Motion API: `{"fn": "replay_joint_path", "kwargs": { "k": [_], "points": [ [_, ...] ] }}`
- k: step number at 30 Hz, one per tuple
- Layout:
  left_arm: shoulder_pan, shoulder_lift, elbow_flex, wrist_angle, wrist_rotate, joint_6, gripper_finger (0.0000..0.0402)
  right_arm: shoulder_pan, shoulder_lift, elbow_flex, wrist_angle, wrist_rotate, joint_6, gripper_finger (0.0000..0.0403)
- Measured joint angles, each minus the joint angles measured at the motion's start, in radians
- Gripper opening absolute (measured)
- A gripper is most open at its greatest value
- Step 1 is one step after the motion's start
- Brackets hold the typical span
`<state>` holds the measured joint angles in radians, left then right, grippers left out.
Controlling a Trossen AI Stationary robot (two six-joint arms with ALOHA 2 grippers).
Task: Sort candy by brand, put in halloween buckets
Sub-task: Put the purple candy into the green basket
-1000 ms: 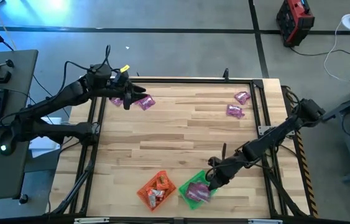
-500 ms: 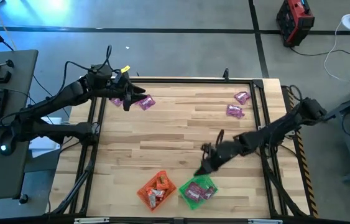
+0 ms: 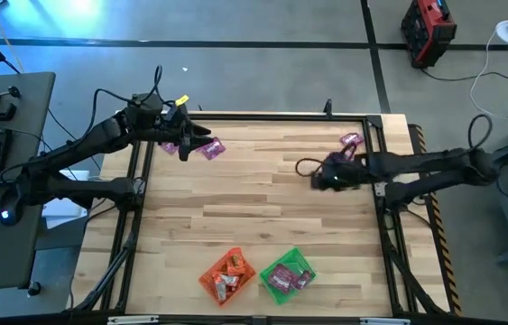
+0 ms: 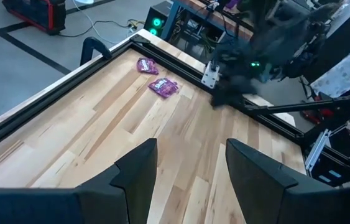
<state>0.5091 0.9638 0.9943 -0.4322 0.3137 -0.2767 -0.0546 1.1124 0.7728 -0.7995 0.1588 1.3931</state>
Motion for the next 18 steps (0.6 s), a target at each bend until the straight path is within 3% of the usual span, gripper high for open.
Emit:
{"fn": "replay_joint_path", "kwargs": {
  "k": [3, 6, 14, 18],
  "points": [
    [0.000, 0.000, 0.000, 0.002, -0.009, -0.007, 0.0182, -0.064, 0.045, -0.012, -0.189, 0.131, 0.099, 0.0181],
    [0.001, 0.000, 0.000, 0.003, -0.011, -0.018, 0.0182, -0.156, 0.084, -0.056, -0.219, 0.203, 0.179, 0.0181],
    [0.001, 0.000, 0.000, 0.006, -0.012, -0.040, 0.0182, -0.413, 0.135, -0.194, 0.050, 0.149, 0.030, 0.0181],
    [0.001, 0.000, 0.000, 0.006, -0.012, -0.053, 0.0182, -0.478, 0.140, -0.201, 0.149, 0.131, -0.063, 0.0181]
  ]
}}
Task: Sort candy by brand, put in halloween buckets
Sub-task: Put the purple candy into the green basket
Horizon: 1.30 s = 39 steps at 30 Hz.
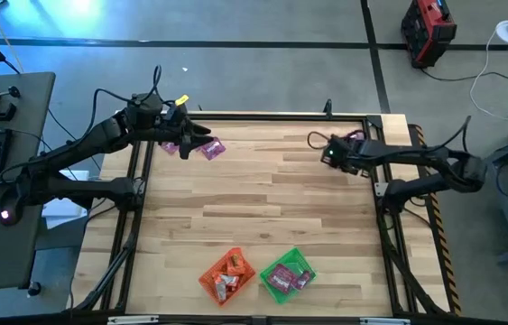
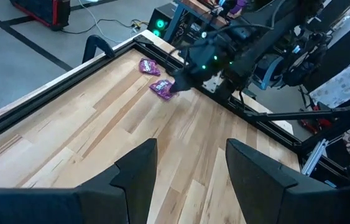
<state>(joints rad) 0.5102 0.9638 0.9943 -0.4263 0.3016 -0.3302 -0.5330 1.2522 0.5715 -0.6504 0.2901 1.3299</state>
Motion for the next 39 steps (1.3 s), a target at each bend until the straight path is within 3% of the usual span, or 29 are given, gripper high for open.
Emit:
{"fn": "replay_joint_path", "kwargs": {
  "k": [9, 21, 35, 39],
  "points": [
    [0.000, 0.000, 0.000, 0.000, 0.000, 0.000, 0.0182, -0.108, 0.021, 0.008, -0.016, 0.015, -0.004, 0.0181],
    [0.000, 0.000, 0.000, -0.002, -0.001, 0.001, 0.0182, -0.129, 0.026, 0.008, -0.139, 0.005, -0.054, 0.0181],
    [0.000, 0.000, 0.000, -0.003, 0.000, -0.017, 0.0182, -0.200, 0.021, -0.091, 0.049, -0.075, -0.029, 0.0180],
    [0.000, 0.000, 0.000, -0.003, 0.000, -0.017, 0.0182, -0.200, 0.022, -0.092, 0.057, -0.074, -0.036, 0.0148]
  ]
}}
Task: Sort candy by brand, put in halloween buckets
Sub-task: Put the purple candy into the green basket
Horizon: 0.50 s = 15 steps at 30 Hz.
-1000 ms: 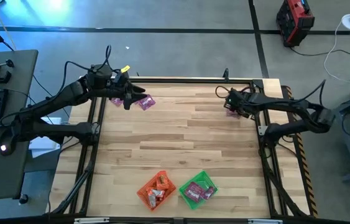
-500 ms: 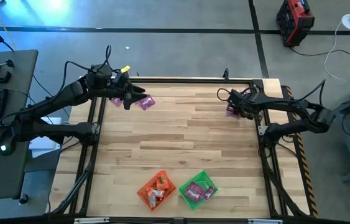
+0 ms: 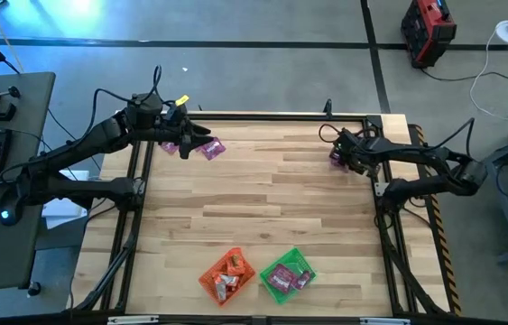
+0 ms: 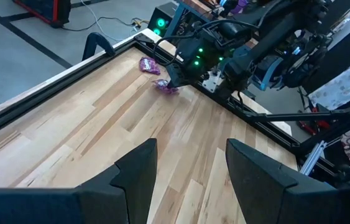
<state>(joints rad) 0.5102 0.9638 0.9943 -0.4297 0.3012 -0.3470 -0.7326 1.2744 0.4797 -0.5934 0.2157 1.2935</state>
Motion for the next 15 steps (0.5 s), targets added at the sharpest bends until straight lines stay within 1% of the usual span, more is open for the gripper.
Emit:
{"fn": "replay_joint_path", "kwargs": {
  "k": [2, 5, 6, 7, 10, 12, 15],
  "points": [
    [0.000, 0.000, 0.000, 0.000, 0.000, 0.000, 0.0182, 0.000, 0.001, -0.001, -0.004, 0.000, -0.015, 0.0110],
    [0.000, 0.000, 0.000, 0.000, 0.000, -0.010, 0.0182, 0.000, 0.001, -0.002, -0.018, 0.004, -0.044, 0.0033],
    [0.000, 0.000, 0.000, 0.000, 0.000, -0.012, 0.0182, 0.000, 0.001, -0.002, -0.019, 0.004, -0.066, 0.0018],
    [0.000, 0.000, 0.000, 0.000, 0.000, -0.016, 0.0182, 0.000, 0.000, -0.002, -0.019, 0.003, -0.084, 0.0012],
    [0.000, 0.000, 0.000, 0.000, 0.000, -0.017, 0.0182, 0.001, -0.025, -0.002, -0.025, -0.008, -0.110, 0.0012],
    [0.000, 0.000, 0.000, 0.000, 0.000, -0.018, 0.0182, 0.016, -0.058, 0.007, -0.050, -0.027, -0.148, 0.0004],
    [0.000, 0.000, 0.000, 0.000, 0.000, -0.018, 0.0182, 0.036, -0.138, 0.063, -0.046, -0.018, -0.198, 0.0003]
  ]
}}
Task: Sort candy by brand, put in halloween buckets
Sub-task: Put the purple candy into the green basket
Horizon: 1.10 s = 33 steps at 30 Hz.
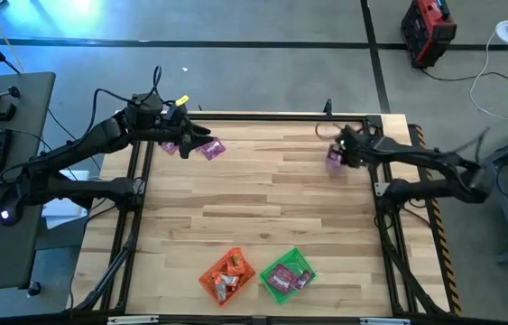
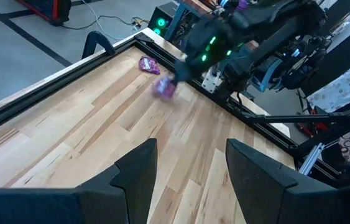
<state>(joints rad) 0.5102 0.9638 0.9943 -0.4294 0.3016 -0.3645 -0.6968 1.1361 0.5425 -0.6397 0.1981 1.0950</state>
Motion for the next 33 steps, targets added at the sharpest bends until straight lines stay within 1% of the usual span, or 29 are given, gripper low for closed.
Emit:
{"fn": "replay_joint_path", "kwargs": {
  "k": [2, 4, 7, 12, 15, 17, 20, 22, 24, 26, 27, 30, 33],
  "points": [
    [0.000, 0.000, 0.000, 0.000, 0.000, 0.000, 0.0182, 0.030, -0.055, 0.037, -0.002, 0.003, -0.062, 0.0001],
    [0.000, 0.000, 0.000, 0.000, 0.000, 0.000, 0.0182, 0.080, -0.104, 0.088, -0.001, -0.033, -0.112, 0.0001],
    [0.000, 0.000, 0.000, 0.000, 0.000, 0.000, 0.0182, 0.182, -0.162, 0.158, -0.017, -0.074, -0.130, 0.0000],
    [0.000, 0.000, 0.000, 0.000, 0.000, 0.008, 0.0182, 0.438, -0.181, 0.220, 0.022, -0.193, -0.128, 0.0000],
    [0.000, 0.000, 0.000, 0.000, 0.000, 0.010, 0.0182, 0.632, -0.158, 0.218, 0.166, -0.229, -0.077, 0.0000],
    [0.000, 0.000, 0.000, 0.001, 0.000, 0.011, 0.0182, 0.764, -0.126, 0.214, 0.264, -0.238, -0.024, 0.0000],
    [0.000, 0.000, 0.000, 0.001, 0.000, 0.011, 0.0182, 0.946, -0.042, 0.213, 0.372, -0.243, 0.067, 0.0000],
    [0.000, 0.000, 0.000, 0.001, 0.000, 0.011, 0.0182, 1.050, 0.023, 0.212, 0.457, -0.244, 0.147, 0.0000],
    [0.000, 0.000, 0.000, 0.001, 0.000, 0.011, 0.0182, 1.130, 0.096, 0.212, 0.562, -0.251, 0.216, 0.0000],
    [0.000, 0.000, 0.000, 0.001, 0.000, 0.011, 0.0182, 1.187, 0.172, 0.217, 0.648, -0.258, 0.276, 0.0000],
    [0.000, 0.000, 0.000, 0.001, 0.000, 0.011, 0.0182, 1.207, 0.210, 0.231, 0.659, -0.262, 0.294, 0.0000],
    [0.000, 0.000, 0.000, 0.001, 0.000, 0.011, 0.0182, 1.243, 0.307, 0.294, 0.629, -0.323, 0.300, 0.0000],
    [0.000, 0.000, 0.000, 0.001, 0.001, 0.012, 0.0182, 1.245, 0.383, 0.351, 0.568, -0.370, 0.292, 0.0000]
  ]
}}
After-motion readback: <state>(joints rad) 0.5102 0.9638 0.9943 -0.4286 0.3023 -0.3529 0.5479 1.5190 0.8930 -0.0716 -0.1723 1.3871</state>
